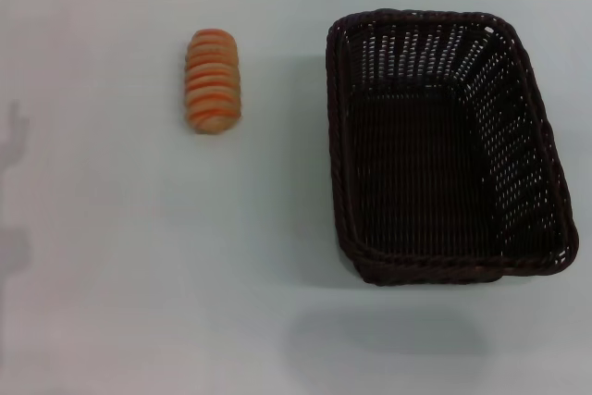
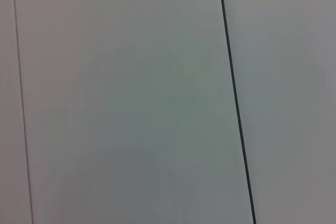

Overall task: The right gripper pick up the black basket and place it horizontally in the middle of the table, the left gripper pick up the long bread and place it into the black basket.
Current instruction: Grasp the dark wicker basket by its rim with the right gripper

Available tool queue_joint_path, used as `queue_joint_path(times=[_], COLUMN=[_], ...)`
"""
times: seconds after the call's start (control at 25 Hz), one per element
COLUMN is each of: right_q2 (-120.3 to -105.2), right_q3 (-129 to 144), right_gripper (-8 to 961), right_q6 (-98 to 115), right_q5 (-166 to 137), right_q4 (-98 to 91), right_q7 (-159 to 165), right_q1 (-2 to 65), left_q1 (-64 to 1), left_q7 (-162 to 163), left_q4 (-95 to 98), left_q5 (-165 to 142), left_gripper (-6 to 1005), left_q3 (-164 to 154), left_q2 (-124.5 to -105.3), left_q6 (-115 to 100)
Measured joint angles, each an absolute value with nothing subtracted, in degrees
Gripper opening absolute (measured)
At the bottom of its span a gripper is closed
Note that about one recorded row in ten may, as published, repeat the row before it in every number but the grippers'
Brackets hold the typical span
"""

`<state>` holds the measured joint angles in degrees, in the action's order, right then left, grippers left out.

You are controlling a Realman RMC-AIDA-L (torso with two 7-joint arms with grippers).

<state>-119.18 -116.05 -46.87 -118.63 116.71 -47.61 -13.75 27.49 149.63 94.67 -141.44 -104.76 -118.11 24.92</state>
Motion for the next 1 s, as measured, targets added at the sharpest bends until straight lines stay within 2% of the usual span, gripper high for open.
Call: queue_joint_path(times=[0.16,0.24,0.36,0.76,1.0], right_q2=[-119.17,-119.18,-119.20,-119.16,-119.12], right_q3=[-117.79,-117.72,-115.71,-99.03,-93.99], right_gripper=[685,682,678,664,655], right_q6=[-53.85,-55.09,-61.17,-65.83,-71.25], right_q5=[-126.80,-128.66,-139.67,-164.25,-167.00], right_q4=[116.69,116.71,116.75,116.33,116.33], right_q7=[-40.25,-38.66,-32.60,-15.38,-8.93], right_q1=[-7.16,-5.91,0.94,8.10,10.71], left_q1=[27.22,26.91,26.05,24.07,22.95], left_q7=[148.79,148.77,148.59,147.83,147.83], left_q4=[94.83,94.82,94.60,92.73,91.89], left_q5=[-141.44,-141.44,-141.43,-141.51,-141.51], left_gripper=[828,828,828,828,828], left_q3=[-104.52,-104.20,-103.88,-103.33,-103.06], left_q2=[-118.16,-118.14,-118.10,-117.89,-117.36], left_q6=[24.29,23.84,22.37,21.96,21.32])
